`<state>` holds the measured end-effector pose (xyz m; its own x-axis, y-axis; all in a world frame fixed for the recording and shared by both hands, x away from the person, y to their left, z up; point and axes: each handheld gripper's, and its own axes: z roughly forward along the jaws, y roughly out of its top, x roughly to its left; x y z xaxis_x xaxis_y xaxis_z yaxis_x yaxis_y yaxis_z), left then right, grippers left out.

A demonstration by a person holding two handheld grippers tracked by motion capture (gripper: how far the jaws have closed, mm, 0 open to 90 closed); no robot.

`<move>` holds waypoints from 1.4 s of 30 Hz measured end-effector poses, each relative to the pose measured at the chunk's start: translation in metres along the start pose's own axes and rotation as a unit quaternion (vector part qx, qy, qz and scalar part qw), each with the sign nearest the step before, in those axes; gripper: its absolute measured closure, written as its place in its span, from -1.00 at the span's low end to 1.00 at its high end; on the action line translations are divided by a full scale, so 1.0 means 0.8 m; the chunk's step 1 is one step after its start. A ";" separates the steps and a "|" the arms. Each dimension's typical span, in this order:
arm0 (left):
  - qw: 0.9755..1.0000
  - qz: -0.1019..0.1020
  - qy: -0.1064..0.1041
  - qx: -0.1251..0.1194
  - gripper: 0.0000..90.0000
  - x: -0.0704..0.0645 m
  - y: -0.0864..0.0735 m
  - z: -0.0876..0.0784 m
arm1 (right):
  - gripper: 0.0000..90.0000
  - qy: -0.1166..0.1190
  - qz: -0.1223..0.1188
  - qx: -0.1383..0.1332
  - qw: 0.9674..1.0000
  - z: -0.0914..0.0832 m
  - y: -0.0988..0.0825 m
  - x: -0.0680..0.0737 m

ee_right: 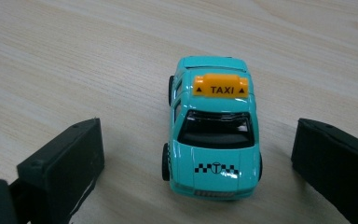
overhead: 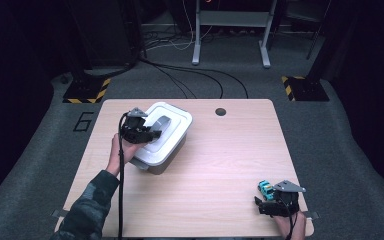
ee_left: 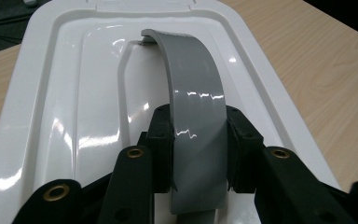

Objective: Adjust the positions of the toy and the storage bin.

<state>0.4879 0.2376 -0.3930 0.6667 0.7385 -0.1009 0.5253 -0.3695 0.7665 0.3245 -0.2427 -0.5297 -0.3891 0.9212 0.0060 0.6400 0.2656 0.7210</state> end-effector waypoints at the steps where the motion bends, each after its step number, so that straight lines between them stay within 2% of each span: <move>1: 1.000 -0.006 -0.011 -0.001 0.50 -0.001 0.000 0.001 | -0.96 0.000 0.001 0.000 1.000 0.000 0.000 0.000; 4: 0.999 -0.015 -0.029 -0.003 0.51 -0.003 0.000 0.002 | -0.96 0.000 0.000 0.000 1.000 0.000 0.000 0.000; 8: 0.999 -0.022 -0.036 -0.001 0.51 -0.009 0.000 0.003 | -0.95 0.000 0.002 0.000 1.000 0.000 0.000 0.000; 10: 0.999 -0.021 -0.030 0.001 0.51 -0.013 0.001 0.004 | -0.95 0.000 -0.001 0.000 1.000 0.000 0.000 0.000; 12: 1.000 -0.011 -0.008 0.002 0.51 -0.020 0.002 0.004 | -0.95 0.000 -0.001 0.000 1.000 0.000 0.000 0.000; 15: 1.000 0.000 0.008 0.007 0.49 -0.024 0.003 0.004 | -0.95 0.000 -0.001 0.000 1.000 0.000 0.000 0.000; 16: 1.000 0.005 0.016 0.010 0.46 -0.025 0.004 0.005 | -0.95 0.000 -0.001 0.000 1.000 0.000 0.000 0.000; 18: 0.999 0.015 0.031 0.009 0.27 -0.028 0.006 0.005 | -0.95 0.000 -0.001 0.000 1.000 0.000 0.000 0.000; 19: 0.999 0.021 0.037 0.002 0.26 -0.030 0.008 0.004 | -0.95 0.000 -0.001 0.000 1.000 0.000 0.000 0.000; 23: 0.995 0.060 0.082 -0.005 0.18 -0.044 0.020 0.002 | -0.95 0.000 0.000 0.000 1.000 0.000 0.000 0.000; 26: 0.988 0.094 0.121 0.006 0.19 -0.052 0.026 0.010 | -0.95 0.000 0.000 0.000 1.000 0.000 0.000 0.000; 27: 0.987 0.101 0.128 0.009 0.22 -0.054 0.026 0.011 | -0.95 0.000 0.002 0.000 1.000 0.000 0.000 0.000; 28: 0.984 0.113 0.140 0.011 0.27 -0.055 0.027 0.013 | -0.95 0.000 0.001 0.000 1.000 0.000 0.000 0.000; 30: 0.982 0.118 0.144 0.012 0.36 -0.055 0.026 0.015 | -0.94 0.000 0.001 0.000 1.000 0.000 0.000 0.000; 32: 0.983 0.112 0.147 0.009 0.40 -0.054 0.026 0.015 | -0.94 0.001 0.002 -0.001 1.000 -0.001 0.000 0.000; 34: 0.984 0.106 0.142 0.009 0.44 -0.054 0.025 0.014 | -0.94 0.001 0.001 -0.001 1.000 0.000 0.000 0.000; 39: 0.989 0.084 0.120 0.000 0.48 -0.053 0.025 0.015 | -0.94 0.001 0.001 -0.001 1.000 0.000 0.000 0.000; 42: 0.991 0.073 0.110 0.002 0.48 -0.052 0.026 0.014 | -0.94 0.001 0.001 -0.001 1.000 0.000 0.000 0.000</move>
<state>0.4769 0.1927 -0.3802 0.6044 0.7819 0.1526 0.4335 -0.4835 0.7604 0.3241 -0.2428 -0.5295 -0.3890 0.9212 0.0091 0.6399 0.2631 0.7220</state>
